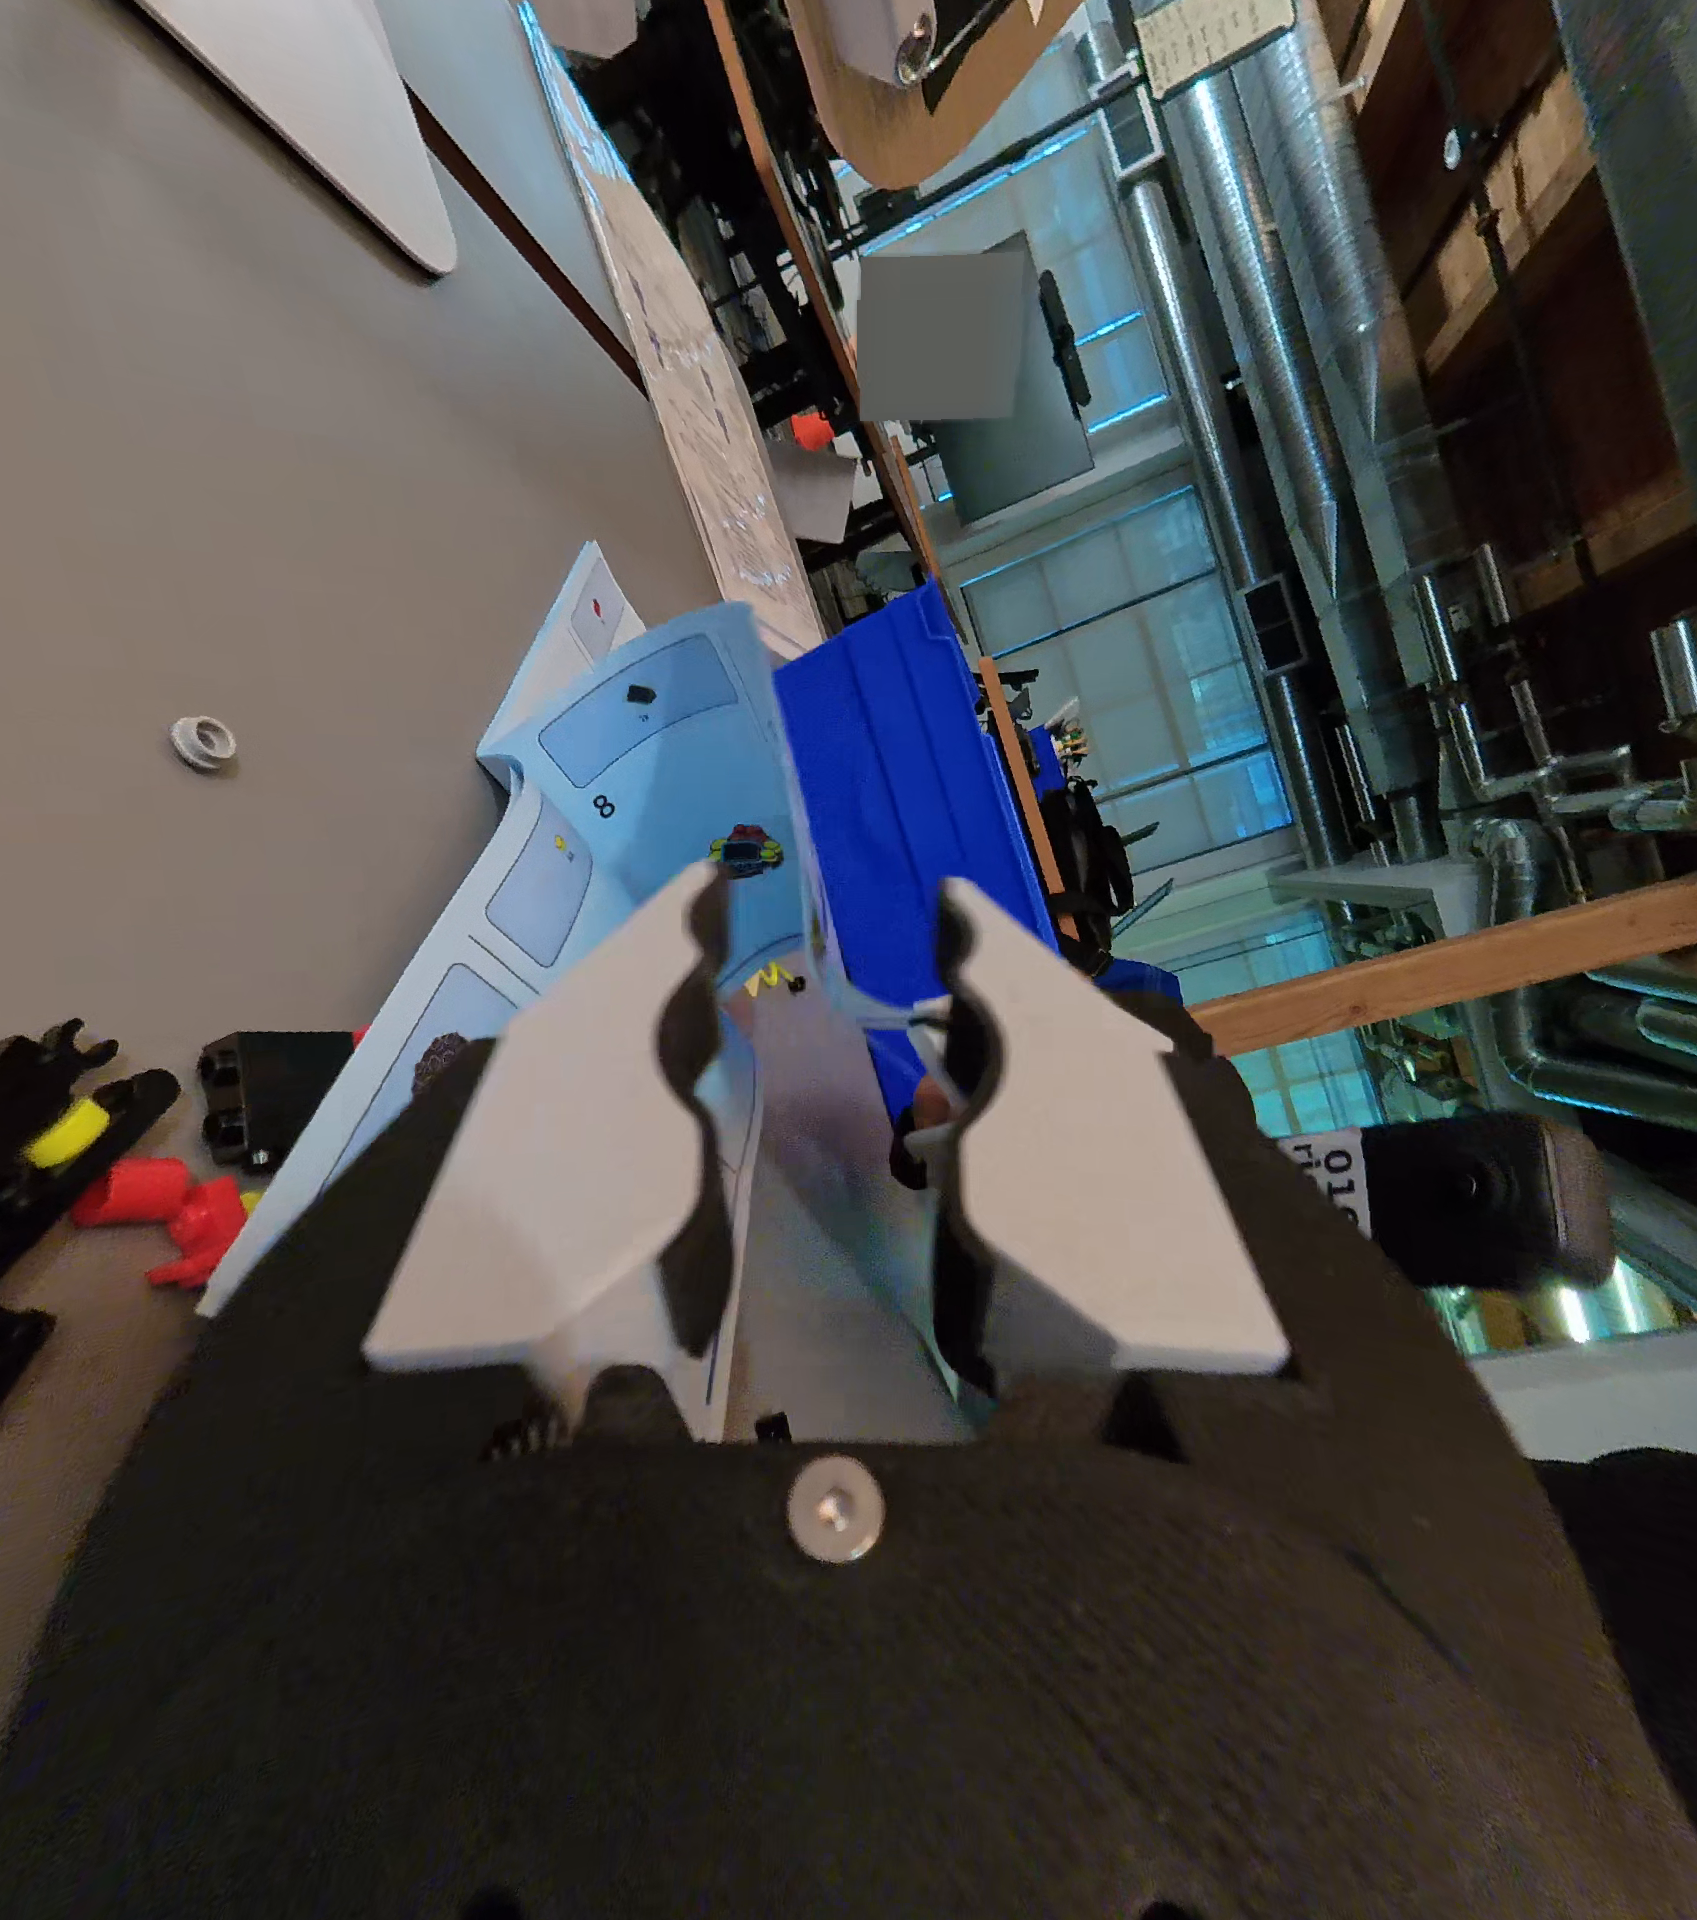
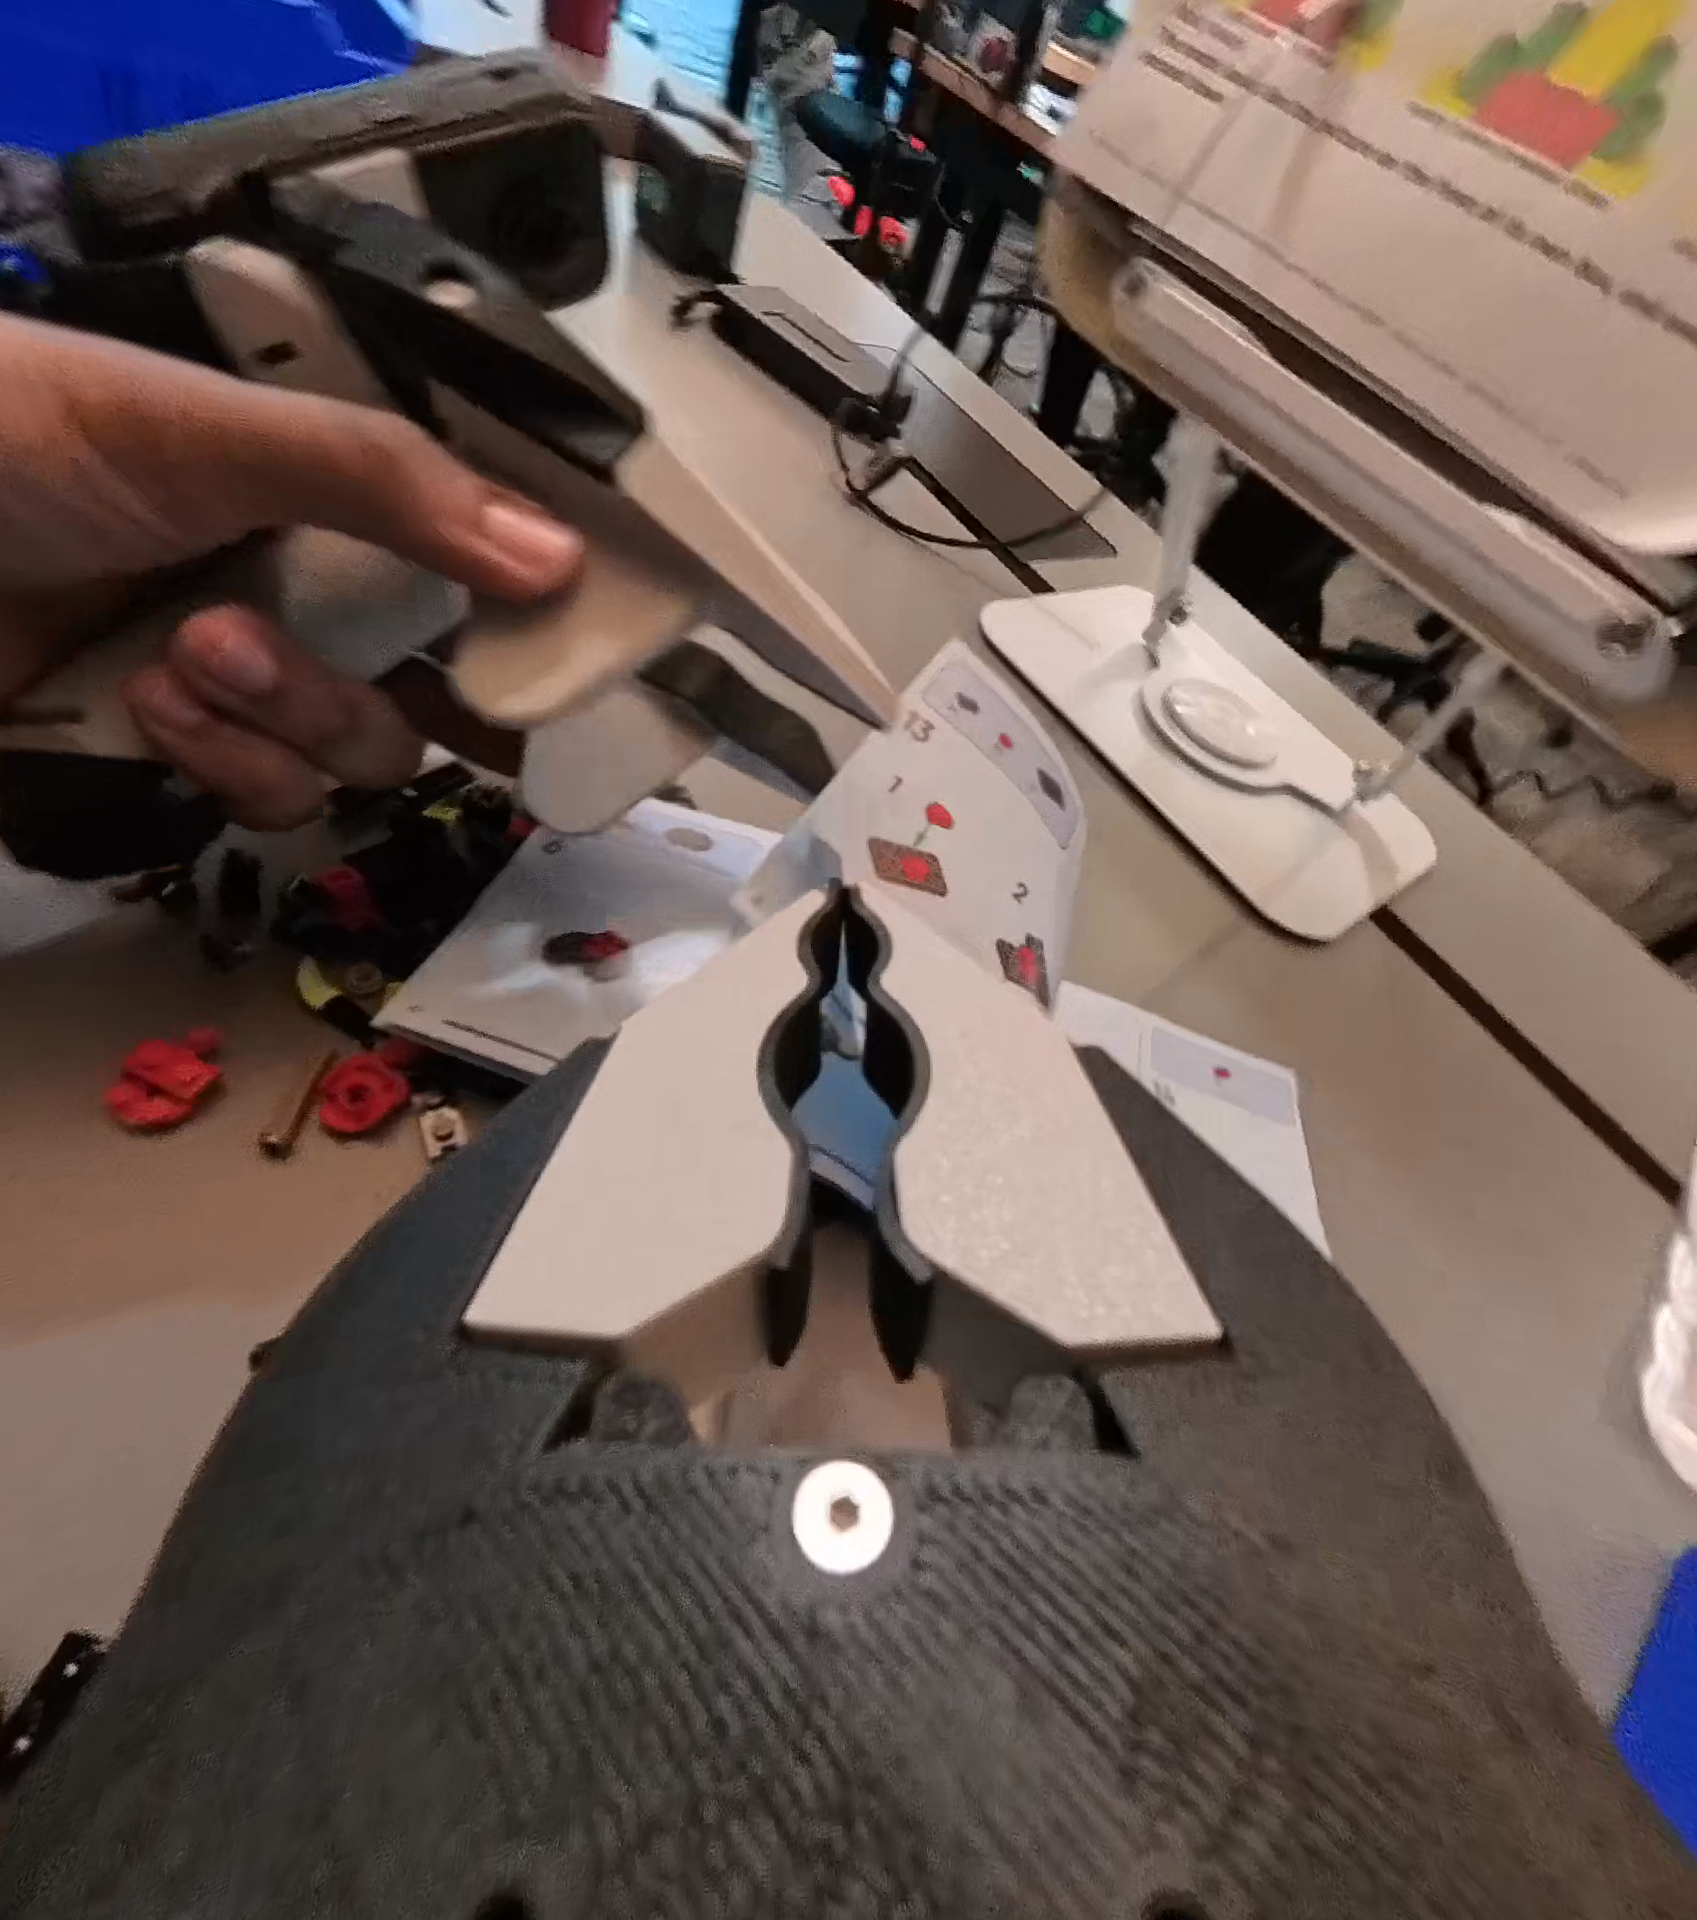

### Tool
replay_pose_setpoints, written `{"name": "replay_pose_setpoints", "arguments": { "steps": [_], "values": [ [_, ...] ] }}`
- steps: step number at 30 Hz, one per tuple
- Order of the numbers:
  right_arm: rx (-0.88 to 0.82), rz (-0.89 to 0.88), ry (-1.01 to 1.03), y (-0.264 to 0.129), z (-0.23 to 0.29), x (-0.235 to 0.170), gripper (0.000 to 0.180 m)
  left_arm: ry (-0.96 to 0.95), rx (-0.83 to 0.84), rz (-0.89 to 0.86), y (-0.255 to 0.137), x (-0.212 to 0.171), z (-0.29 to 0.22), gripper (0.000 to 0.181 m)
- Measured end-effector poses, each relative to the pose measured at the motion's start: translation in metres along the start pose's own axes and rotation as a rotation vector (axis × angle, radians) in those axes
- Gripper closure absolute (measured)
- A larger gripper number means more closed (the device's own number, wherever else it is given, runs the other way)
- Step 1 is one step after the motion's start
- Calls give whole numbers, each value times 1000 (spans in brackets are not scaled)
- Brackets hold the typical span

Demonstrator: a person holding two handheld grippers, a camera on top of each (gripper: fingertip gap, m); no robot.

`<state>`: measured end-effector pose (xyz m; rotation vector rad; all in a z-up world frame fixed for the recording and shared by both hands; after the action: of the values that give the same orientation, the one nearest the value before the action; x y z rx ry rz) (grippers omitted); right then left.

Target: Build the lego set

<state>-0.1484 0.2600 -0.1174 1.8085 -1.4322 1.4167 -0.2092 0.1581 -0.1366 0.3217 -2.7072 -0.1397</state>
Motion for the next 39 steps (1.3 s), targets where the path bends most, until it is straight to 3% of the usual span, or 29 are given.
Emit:
{"name": "replay_pose_setpoints", "arguments": {
  "steps": [1, 8, 10, 12, 17, 20, 22, 24, 28, 30, 32, 39],
  "values": [
    [-17, 13, 42, 0, -6, -2, 180, 4, -5, 4, 0, 0, -1, 134],
    [33, 1, 286, -1, -21, -2, 180, -9, -51, 111, 16, -17, -6, 130],
    [35, -8, 297, -2, -21, -1, 180, -21, -46, 125, 19, -21, -5, 141],
    [35, -25, 309, -2, -23, 0, 180, -16, -51, 131, 19, -22, -5, 177],
    [-210, 69, 208, 1, -65, -14, 180, -8, -10, 112, 10, -16, -1, 181],
    [-399, 294, 395, 7, -88, -46, 178, 1, 10, 122, 4, -11, -1, 181],
    [-454, 307, 467, 3, -90, -51, 157, 4, 17, 137, 1, -10, -4, 181],
    [-386, 199, 408, -1, -79, -36, 132, 25, 41, 146, -2, -12, -6, 181],
    [-281, 119, 261, 3, -53, -13, 143, 39, 58, 145, -7, -17, -9, 181],
    [-116, 101, 208, 7, -37, -12, 144, 29, 55, 135, -9, -17, -10, 181],
    [104, 138, 165, 6, -19, -19, 121, 17, 50, 115, -12, -15, -9, 181],
    [103, 284, -107, 8, -10, -46, 114, -40, -9, 61, -13, -10, -12, 181]
  ]
}}
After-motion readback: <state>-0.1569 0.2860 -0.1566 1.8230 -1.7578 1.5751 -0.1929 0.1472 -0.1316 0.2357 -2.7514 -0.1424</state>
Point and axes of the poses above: each gripper's, where its closed fingertips meet, y out along the fingers, x out of its top, z = x × y across the jaws, the point moved 6 cm from there along -y, back along the fingers, and after that the axes turned 13 degrees about -x, right-handed, at the moved point
